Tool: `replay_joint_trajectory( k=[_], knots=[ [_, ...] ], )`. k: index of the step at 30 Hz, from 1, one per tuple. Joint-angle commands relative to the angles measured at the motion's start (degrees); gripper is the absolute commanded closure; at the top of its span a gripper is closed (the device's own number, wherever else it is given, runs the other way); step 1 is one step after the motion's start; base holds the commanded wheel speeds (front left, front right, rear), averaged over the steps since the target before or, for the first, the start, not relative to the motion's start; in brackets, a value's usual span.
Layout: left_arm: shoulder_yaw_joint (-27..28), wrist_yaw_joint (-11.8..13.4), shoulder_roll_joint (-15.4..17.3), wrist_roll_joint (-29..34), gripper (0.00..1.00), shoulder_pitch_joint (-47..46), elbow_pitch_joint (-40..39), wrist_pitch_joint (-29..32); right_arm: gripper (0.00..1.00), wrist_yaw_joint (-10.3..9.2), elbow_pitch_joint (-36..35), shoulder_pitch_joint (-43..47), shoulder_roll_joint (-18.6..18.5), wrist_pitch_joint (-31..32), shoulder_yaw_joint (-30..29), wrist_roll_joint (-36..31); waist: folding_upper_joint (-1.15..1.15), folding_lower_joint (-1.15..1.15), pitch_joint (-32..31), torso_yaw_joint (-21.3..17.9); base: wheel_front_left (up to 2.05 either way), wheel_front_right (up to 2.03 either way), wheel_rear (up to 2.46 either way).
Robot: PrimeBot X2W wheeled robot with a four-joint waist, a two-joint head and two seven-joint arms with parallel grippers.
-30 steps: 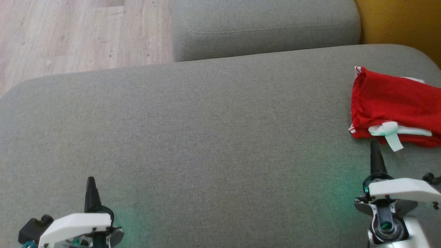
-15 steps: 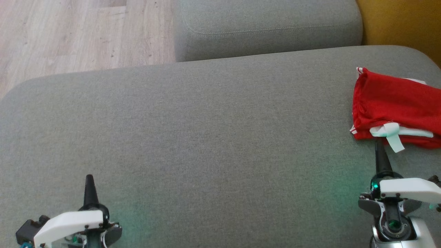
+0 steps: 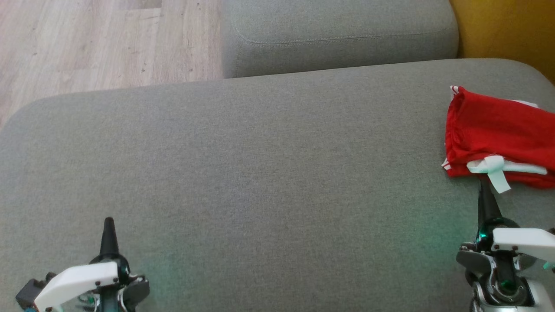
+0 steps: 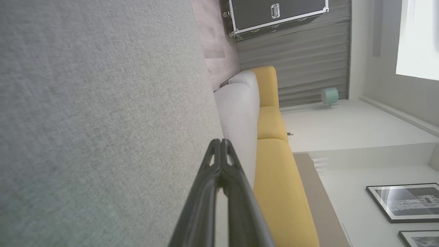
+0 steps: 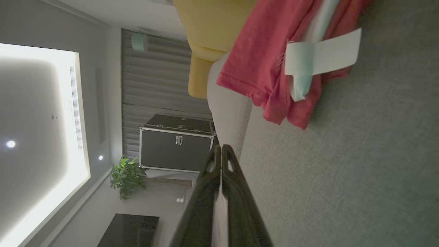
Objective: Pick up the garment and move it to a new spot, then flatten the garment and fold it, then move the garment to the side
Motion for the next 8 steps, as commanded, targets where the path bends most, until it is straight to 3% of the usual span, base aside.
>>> replay_joint_trajectory(
  k=[1,8],
  knots=[
    [1.89,-0.44,0.45,-1.44,1.0,-3.13,-2.26,0.49,1.0,-0.04,-2.5,-1.46,-0.18,0.84,0.75,1.79,0.0,0.0,-0.01,0.03,0.0,0.0,0.0],
    [2.47,-0.67,0.48,-5.28,1.0,-3.28,-2.72,1.67,1.0,-0.04,-3.27,-1.25,-0.16,2.0,0.18,6.32,0.0,0.0,-0.06,0.21,0.0,0.0,0.0]
  ],
)
